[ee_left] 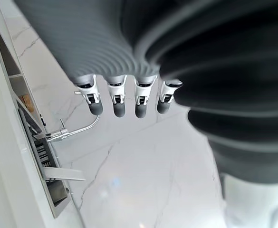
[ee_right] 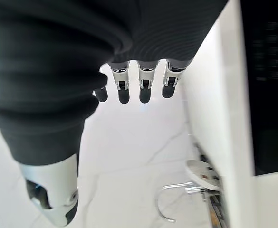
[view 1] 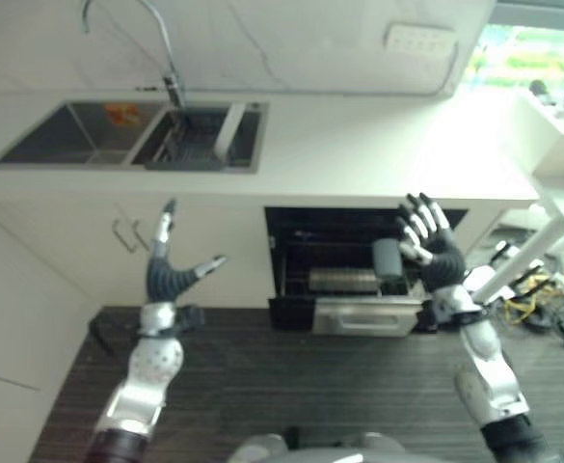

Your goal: Place the dishes in the dishwasher.

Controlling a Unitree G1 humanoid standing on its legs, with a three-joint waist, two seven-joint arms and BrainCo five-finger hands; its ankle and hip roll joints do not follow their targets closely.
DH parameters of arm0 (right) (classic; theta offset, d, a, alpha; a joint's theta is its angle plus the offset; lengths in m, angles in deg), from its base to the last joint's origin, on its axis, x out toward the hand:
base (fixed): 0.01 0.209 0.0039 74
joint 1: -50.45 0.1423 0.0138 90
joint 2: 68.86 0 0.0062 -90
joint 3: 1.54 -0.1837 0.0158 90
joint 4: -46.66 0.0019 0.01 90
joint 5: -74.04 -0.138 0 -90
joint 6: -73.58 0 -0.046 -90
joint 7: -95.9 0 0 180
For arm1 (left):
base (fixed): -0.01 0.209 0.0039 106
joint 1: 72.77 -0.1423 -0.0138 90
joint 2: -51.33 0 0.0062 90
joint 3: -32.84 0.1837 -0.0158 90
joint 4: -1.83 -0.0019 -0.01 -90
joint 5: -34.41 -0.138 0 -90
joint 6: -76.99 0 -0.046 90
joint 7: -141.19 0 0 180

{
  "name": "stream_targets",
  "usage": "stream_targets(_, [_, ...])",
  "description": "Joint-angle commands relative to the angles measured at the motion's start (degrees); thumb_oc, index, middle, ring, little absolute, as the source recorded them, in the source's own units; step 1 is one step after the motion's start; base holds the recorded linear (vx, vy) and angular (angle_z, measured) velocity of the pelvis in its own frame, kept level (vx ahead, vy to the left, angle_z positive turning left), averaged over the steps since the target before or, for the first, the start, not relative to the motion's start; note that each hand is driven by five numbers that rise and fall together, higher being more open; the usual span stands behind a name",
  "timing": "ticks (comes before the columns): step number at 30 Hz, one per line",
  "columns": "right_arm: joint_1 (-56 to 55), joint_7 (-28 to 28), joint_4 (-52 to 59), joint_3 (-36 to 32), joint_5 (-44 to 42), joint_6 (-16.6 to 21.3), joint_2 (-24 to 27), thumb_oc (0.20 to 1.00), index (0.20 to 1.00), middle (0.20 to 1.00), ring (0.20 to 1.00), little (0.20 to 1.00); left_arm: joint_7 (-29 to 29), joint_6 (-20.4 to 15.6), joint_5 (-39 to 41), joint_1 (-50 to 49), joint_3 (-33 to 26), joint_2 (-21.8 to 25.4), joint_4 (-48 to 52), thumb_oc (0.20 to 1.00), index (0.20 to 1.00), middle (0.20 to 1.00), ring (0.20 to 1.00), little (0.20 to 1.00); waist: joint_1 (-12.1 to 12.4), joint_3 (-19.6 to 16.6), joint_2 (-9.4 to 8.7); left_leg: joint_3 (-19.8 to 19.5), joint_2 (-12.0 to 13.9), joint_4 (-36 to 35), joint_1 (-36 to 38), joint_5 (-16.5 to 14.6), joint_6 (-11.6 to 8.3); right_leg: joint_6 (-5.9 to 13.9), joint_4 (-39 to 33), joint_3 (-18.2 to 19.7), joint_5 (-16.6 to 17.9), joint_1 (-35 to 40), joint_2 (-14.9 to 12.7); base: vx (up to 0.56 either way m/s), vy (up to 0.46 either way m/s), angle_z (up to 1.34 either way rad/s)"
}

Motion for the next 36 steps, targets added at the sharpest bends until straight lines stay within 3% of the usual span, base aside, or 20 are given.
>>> stream_targets(1, [1.99, -1.69, 4.16, -1.29, -1.16, 1.44, 0.06, 1.000, 1.000, 1.000, 1.000, 1.000, 1.49, -3.99, 1.01, -0.03, -1.31, 0.88, 2.81, 1.000, 1.000, 1.000, 1.000, 1.000, 1.07, 1.38, -1.05, -4.73, 0.20, 0.06, 3.61, -4.09, -1.71, 1.83, -6.30, -0.23, 5.55, 4.27, 1.43, 0.10, -0.130, 0.22])
stream_targets(5, [0.52, -3.89, 4.88, -1.24, -1.07, 0.26, 0.30, 1.000, 1.000, 1.000, 1.000, 1.000, 1.54, -4.15, 1.42, -1.71, -1.94, 0.60, 3.72, 1.000, 1.000, 1.000, 1.000, 1.000, 0.58, 1.41, -0.97, -4.56, -0.08, 3.09, 2.64, -5.00, -2.43, 1.37, -8.13, 0.61, 6.08, 4.69, 1.85, 0.06, -0.091, 0.03])
stream_targets(8, [-0.98, -3.95, 6.08, -1.84, -1.10, 0.01, 1.74, 1.000, 1.000, 1.000, 1.000, 1.000, 2.55, -4.27, 2.44, -1.74, -1.86, 0.83, 4.57, 1.000, 1.000, 1.000, 1.000, 1.000, -0.02, 3.02, -1.81, -2.94, -0.10, 14.38, -1.69, -6.67, -3.34, 0.40, -7.54, 0.53, 6.12, 4.42, 0.69, -0.01, -0.053, -0.03])
stream_targets(9, [-1.21, -3.75, 5.49, -1.78, -1.57, 0.91, 2.02, 1.000, 1.000, 1.000, 1.000, 1.000, 3.34, -4.22, 2.55, -1.22, -1.50, 0.85, 4.94, 1.000, 1.000, 1.000, 1.000, 1.000, -0.11, 4.03, -1.78, -2.83, 1.29, 18.39, -4.93, -4.45, -4.43, 0.05, -6.96, 0.45, 6.14, 4.35, 0.59, -0.01, 0.008, -0.03])
stream_targets(10, [-1.22, -3.76, 5.21, -1.71, -1.30, 1.43, 1.97, 1.000, 1.000, 1.000, 1.000, 1.000, 3.63, -4.34, 2.54, -1.00, -1.36, 0.88, 4.87, 1.000, 1.000, 1.000, 1.000, 1.000, -0.18, 4.23, -1.67, -2.64, 1.90, 18.08, -5.47, -3.89, -4.64, 0.08, -6.78, 0.50, 6.14, 4.32, 0.61, 0.04, 0.083, -0.01])
stream_targets(13, [-1.09, -3.76, 5.36, -0.40, 1.81, 2.22, 2.14, 1.000, 1.000, 1.000, 1.000, 1.000, 4.77, -2.72, 5.06, -0.67, -0.95, 0.71, 5.40, 1.000, 1.000, 1.000, 1.000, 1.000, -0.03, 4.57, -0.36, -3.50, 5.74, 7.38, -5.45, 1.84, -6.87, 0.69, -7.27, 1.09, 5.24, 5.67, 0.55, 0.19, 0.300, 0.03])
stream_targets(14, [-0.98, -3.56, 5.37, 0.01, 1.59, 2.80, 2.68, 1.000, 1.000, 1.000, 1.000, 1.000, 5.59, -2.68, 6.14, -0.61, -0.86, 0.66, 5.45, 1.000, 1.000, 1.000, 1.000, 1.000, 0.23, 4.70, 0.09, -3.91, 8.50, 3.89, -6.34, 5.98, -8.65, 0.80, -7.68, 1.23, 4.60, 6.86, 0.24, 0.20, 0.386, 0.00])
stream_targets(16, [-0.78, -2.30, 5.71, -0.06, 1.86, 3.58, 3.41, 1.000, 1.000, 1.000, 1.000, 1.000, 6.91, -3.07, 7.12, -0.14, -0.53, 0.42, 5.51, 1.000, 1.000, 1.000, 1.000, 1.000, 0.40, 5.07, 0.42, -4.56, 12.92, 0.95, -8.04, 10.44, -10.61, 0.86, -7.68, 1.25, 3.42, 8.34, -0.81, 0.20, 0.389, -0.02])
stream_targets(20, [-1.26, -1.62, 6.47, -1.70, 0.59, 4.86, 5.09, 1.000, 1.000, 1.000, 1.000, 1.000, 7.42, -4.83, 7.72, 0.14, -0.45, 0.30, 5.62, 1.000, 1.000, 1.000, 1.000, 1.000, -0.72, 4.95, 0.64, -7.32, 18.38, 0.30, -6.19, 10.79, -11.46, 1.97, -5.17, 2.56, 2.23, 7.60, -4.46, 0.19, 0.517, -0.31])
stream_targets(23, [-2.32, -0.83, 6.41, -4.53, -0.88, 5.60, 4.60, 1.000, 1.000, 1.000, 1.000, 1.000, 9.72, -4.47, 8.29, 1.61, 0.04, 1.17, 5.80, 1.000, 1.000, 1.000, 1.000, 1.000, -2.26, 4.31, 1.19, -5.25, 15.88, 0.16, -2.34, 4.74, -10.60, 4.28, -3.06, 2.15, 2.89, 6.56, -8.37, 0.19, 0.586, -0.57])
stream_targets(24, [-2.91, -1.68, 6.64, -5.51, -2.88, 5.49, 4.02, 1.000, 1.000, 1.000, 1.000, 1.000, 10.12, -4.20, 7.66, 2.50, 0.58, 1.50, 5.75, 1.000, 1.000, 1.000, 1.000, 1.000, -2.32, 4.14, 0.93, -6.01, 13.77, 0.86, -1.97, 3.08, -9.71, 5.60, -3.43, 2.48, 4.29, 6.29, -9.84, 0.18, 0.624, -0.09])
stream_targets(26, [-3.01, -2.92, 6.80, -6.63, -3.80, 6.27, 1.92, 1.000, 1.000, 1.000, 1.000, 1.000, 9.57, -2.41, 4.85, 4.14, 1.56, 2.29, 5.97, 1.000, 1.000, 1.000, 1.000, 1.000, -2.38, 3.51, 0.99, -6.17, 9.92, -0.92, -0.20, 1.49, -7.21, 7.40, -2.39, 2.86, 8.63, 3.85, -12.76, 0.12, 0.525, 0.04])
stream_targets(28, [-2.87, -2.99, 7.14, -6.63, -3.83, 5.59, 1.25, 1.000, 1.000, 1.000, 1.000, 1.000, 9.16, -1.74, 4.77, 4.16, 1.45, 2.80, 5.98, 1.000, 1.000, 1.000, 1.000, 1.000, -1.96, 3.04, 1.08, -5.28, 8.68, -1.71, 0.05, 1.04, -6.16, 7.44, -1.12, 2.35, 10.29, 2.69, -13.54, 0.05, 0.313, -0.19])
stream_targets(29, [-2.76, -3.33, 7.28, -6.67, -4.31, 5.17, 0.74, 1.000, 1.000, 1.000, 1.000, 1.000, 9.07, -1.70, 4.84, 3.80, 0.77, 3.54, 5.84, 1.000, 1.000, 1.000, 1.000, 1.000, -1.40, 2.55, 1.17, -3.46, 8.06, -2.18, 0.13, 0.67, -5.41, 7.36, -0.02, 0.37, 10.59, 2.21, -13.43, 0.02, 0.303, -0.25])
stream_targets(31, [-2.52, -3.68, 7.62, -6.58, -5.17, 3.85, 0.15, 1.000, 1.000, 1.000, 1.000, 1.000, 8.96, -2.12, 4.84, 3.04, -0.07, 4.24, 5.52, 1.000, 1.000, 1.000, 1.000, 1.000, -0.70, 1.96, 1.06, -1.20, 7.30, -3.25, 0.42, 0.37, -4.36, 7.55, 2.74, -1.29, 10.33, 0.65, -11.75, 0.00, 0.241, -0.48])
stream_targets(32, [-2.82, -3.52, 7.83, -6.23, -6.29, 3.36, 0.26, 1.000, 1.000, 1.000, 1.000, 1.000, 9.01, -2.08, 5.54, 3.05, -0.39, 4.91, 5.58, 1.000, 1.000, 1.000, 1.000, 1.000, -1.26, 1.96, 0.33, -1.20, 5.59, -3.95, 0.94, -0.19, -3.37, 6.82, 3.56, -0.92, 8.02, -0.29, -5.90, 0.01, 0.152, -0.57])
stream_targets(34, [-2.08, -3.73, 6.66, -5.42, -5.89, 4.26, 0.25, 1.000, 1.000, 1.000, 1.000, 1.000, 8.62, -2.52, 5.56, 2.88, -0.77, 4.75, 5.66, 1.000, 1.000, 1.000, 1.000, 1.000, -0.85, 1.62, -0.10, -0.94, 4.30, -3.71, 0.59, -0.27, -3.38, 4.76, 2.69, -2.51, 6.21, -0.48, -0.60, -0.01, 0.123, -0.20])
stream_targets(36, [-1.01, -4.48, 5.80, -4.91, -6.44, 4.99, 0.66, 1.000, 1.000, 1.000, 1.000, 1.000, 7.58, -2.47, 4.41, 2.87, -0.70, 4.24, 5.92, 1.000, 1.000, 1.000, 1.000, 1.000, -0.20, 1.69, -0.44, -0.55, 3.65, -2.92, 0.06, -0.26, -3.68, 3.49, 1.00, -4.00, 4.99, 0.21, 0.96, -0.07, 0.000, -0.09])
